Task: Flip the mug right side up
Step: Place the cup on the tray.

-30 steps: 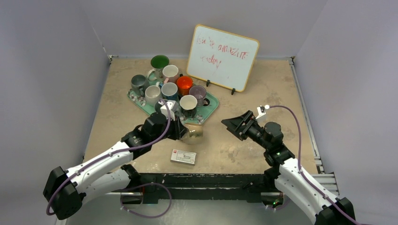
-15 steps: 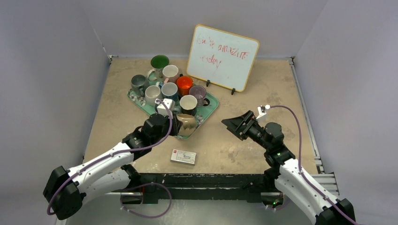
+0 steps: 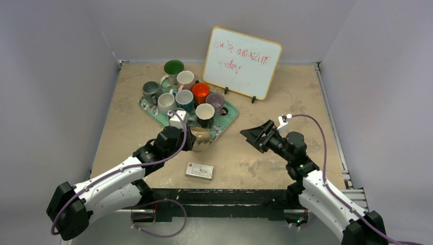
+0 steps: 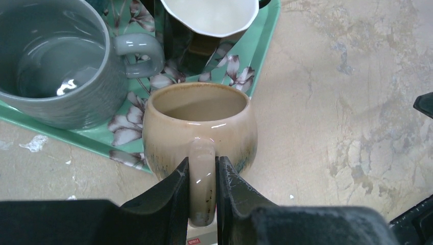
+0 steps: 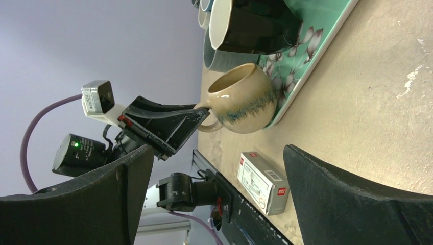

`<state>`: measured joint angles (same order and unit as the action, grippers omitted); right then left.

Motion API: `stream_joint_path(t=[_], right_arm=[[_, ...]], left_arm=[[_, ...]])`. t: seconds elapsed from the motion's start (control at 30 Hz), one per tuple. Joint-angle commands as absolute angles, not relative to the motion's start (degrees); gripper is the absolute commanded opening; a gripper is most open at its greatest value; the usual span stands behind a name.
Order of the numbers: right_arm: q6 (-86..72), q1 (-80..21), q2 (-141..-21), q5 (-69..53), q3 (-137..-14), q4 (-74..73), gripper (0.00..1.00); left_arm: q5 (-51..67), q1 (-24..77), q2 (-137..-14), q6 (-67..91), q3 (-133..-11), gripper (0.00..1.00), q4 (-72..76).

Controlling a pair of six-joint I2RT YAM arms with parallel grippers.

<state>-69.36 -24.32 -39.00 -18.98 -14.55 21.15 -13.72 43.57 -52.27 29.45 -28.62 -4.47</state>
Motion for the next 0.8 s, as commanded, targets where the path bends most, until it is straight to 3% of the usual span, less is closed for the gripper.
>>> stream_joint_path(t=[0.0, 0.3, 0.5, 0.63, 0.77], right_arm=[[-68.5, -24.0, -40.1, -18.6, -15.2, 24.9, 0.99], [-68.6, -24.0, -41.4, -18.9, -15.5, 25.6, 0.99], [-68.7, -24.0, -40.9, -18.9, -15.3, 25.3, 0.99], [-68.7, -24.0, -40.1, -18.7, -15.0, 24.7, 0.99], [-68.9, -24.0, -39.6, -18.5, -14.7, 24.5, 0.99]], left_arm=[[-10.6, 43.5, -51.1, 32.8, -31.1, 0.09, -8.5], [-7.2, 43.5, -51.8, 35.8, -32.7, 0.24, -15.4], [-5.8, 43.5, -51.7, 37.2, -33.1, 0.24, -17.4], [-6.0, 43.5, -51.7, 36.9, -32.7, 0.15, -17.5], [-5.6, 43.5, -53.4, 36.8, -32.4, 0.14, -17.8]])
